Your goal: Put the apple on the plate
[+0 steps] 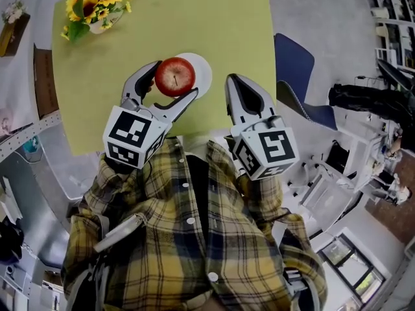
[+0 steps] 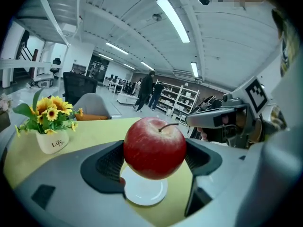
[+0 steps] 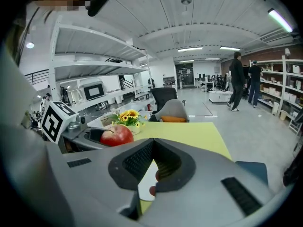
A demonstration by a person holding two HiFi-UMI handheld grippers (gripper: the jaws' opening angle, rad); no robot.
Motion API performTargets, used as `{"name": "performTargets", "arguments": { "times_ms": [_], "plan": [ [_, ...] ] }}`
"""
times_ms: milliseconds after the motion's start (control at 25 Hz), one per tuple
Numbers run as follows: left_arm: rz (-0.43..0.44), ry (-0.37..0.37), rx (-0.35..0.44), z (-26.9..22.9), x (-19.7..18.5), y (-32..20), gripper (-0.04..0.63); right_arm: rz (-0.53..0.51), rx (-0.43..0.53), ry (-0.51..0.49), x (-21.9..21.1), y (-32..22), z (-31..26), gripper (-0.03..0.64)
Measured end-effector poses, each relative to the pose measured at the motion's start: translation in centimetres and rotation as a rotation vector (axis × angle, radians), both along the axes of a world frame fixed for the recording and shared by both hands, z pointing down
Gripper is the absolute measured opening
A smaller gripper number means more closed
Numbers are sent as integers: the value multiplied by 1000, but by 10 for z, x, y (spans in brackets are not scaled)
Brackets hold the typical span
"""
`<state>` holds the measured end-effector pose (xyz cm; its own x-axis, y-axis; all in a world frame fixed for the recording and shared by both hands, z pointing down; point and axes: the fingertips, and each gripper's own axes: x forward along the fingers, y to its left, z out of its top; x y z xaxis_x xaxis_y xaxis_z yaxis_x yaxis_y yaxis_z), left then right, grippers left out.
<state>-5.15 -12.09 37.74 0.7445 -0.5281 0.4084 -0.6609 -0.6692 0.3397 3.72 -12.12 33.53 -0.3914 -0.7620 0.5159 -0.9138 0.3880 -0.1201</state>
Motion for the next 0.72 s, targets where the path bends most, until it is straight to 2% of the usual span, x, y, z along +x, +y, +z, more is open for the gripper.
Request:
{"name": "performTargets", "arguments": {
  "times_ms": [360, 720],
  "plan": [
    [15, -7, -15, 44, 17, -5, 405, 27, -44, 6, 8, 11, 19, -3],
    [42, -59, -43, 84, 34, -7, 406, 26, -95, -12, 7, 13, 49, -3]
  ]
}}
